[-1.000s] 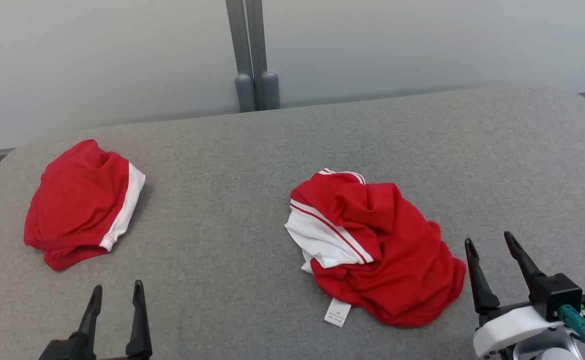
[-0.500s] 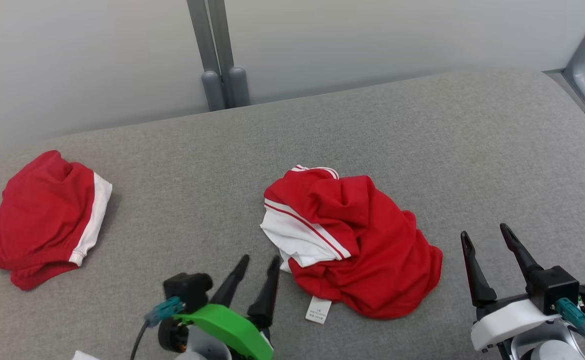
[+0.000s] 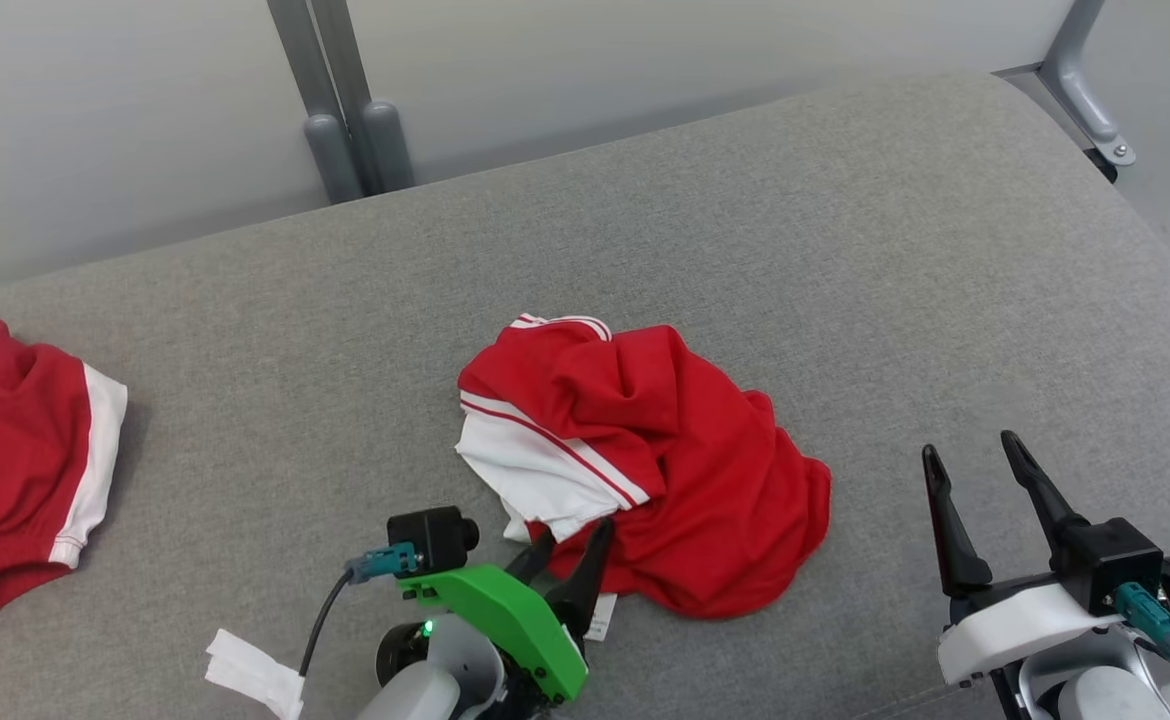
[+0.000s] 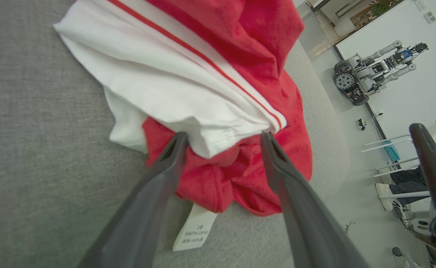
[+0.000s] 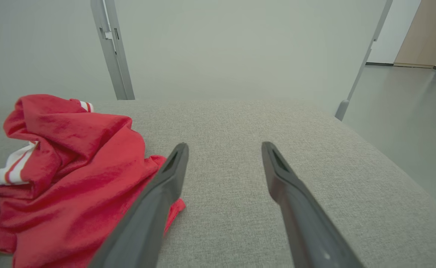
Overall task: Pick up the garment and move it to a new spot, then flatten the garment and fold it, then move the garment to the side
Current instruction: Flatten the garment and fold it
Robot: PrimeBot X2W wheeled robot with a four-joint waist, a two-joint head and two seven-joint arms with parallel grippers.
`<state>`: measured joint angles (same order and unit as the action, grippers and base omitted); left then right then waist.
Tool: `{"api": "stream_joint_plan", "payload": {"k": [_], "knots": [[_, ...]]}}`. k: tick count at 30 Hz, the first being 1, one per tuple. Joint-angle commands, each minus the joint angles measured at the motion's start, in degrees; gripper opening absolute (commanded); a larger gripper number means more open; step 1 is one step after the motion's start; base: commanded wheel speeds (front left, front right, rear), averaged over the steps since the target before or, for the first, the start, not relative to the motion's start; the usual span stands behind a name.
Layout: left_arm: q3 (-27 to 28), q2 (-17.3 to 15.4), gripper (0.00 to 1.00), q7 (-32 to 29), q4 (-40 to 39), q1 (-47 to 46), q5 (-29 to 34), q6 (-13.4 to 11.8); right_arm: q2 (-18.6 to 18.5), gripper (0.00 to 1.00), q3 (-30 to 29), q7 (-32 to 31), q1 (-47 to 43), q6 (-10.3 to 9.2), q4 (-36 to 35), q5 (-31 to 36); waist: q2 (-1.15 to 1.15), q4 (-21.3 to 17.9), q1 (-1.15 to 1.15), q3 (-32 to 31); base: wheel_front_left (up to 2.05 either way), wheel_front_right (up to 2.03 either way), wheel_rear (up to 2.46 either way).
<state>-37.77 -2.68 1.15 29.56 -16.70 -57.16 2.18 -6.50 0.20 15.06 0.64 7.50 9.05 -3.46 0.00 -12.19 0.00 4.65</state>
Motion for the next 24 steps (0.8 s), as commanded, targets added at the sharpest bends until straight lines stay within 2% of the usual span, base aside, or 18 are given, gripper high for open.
{"api": "stream_joint_plan", "payload": {"k": [1,12,13,14,16,22,24], "knots": [[-0.9,-0.3,1.00,-0.2,0.5,-0.6,-0.5,0.9,0.2,1.00,-0.5,0.2,0.4,-0.02,0.1,-0.5,0.00,-0.5,0.00,0.4,0.00,0.00,0.00],[-6.6,-0.5,1.00,-0.4,5.9,-0.9,2.2,3.4,0.6,1.00,-0.9,0.2,1.1,-0.02,0.2,-0.5,0.00,0.2,0.00,1.1,0.00,0.00,0.00],[-6.7,-0.5,0.87,0.1,6.3,-1.3,2.2,3.4,0.6,1.00,-0.9,0.2,1.1,-0.02,0.2,-0.4,0.00,0.3,0.00,1.2,0.00,0.00,0.00],[-6.6,-0.5,0.50,0.7,7.0,-1.9,2.3,3.4,0.6,1.00,-0.9,0.2,1.1,-0.02,0.2,-0.4,0.00,0.4,0.00,1.2,0.00,0.00,0.00],[-6.7,-0.5,0.00,1.9,8.1,-2.7,2.4,3.6,0.6,1.00,-1.1,0.2,1.2,-0.02,0.2,-0.4,0.00,0.6,0.00,1.2,0.00,0.00,0.00],[-7.6,-0.4,0.00,4.7,10.9,-5.0,2.6,3.9,0.5,1.00,-1.2,0.2,0.6,-0.02,0.5,-0.3,0.00,1.3,0.00,0.6,0.00,0.00,0.00],[-6.0,-0.8,0.00,6.6,10.4,-5.2,1.6,3.5,0.6,1.00,-1.1,0.2,0.2,-0.02,0.5,-0.2,0.00,1.5,0.00,0.2,0.00,0.00,0.00]]}}
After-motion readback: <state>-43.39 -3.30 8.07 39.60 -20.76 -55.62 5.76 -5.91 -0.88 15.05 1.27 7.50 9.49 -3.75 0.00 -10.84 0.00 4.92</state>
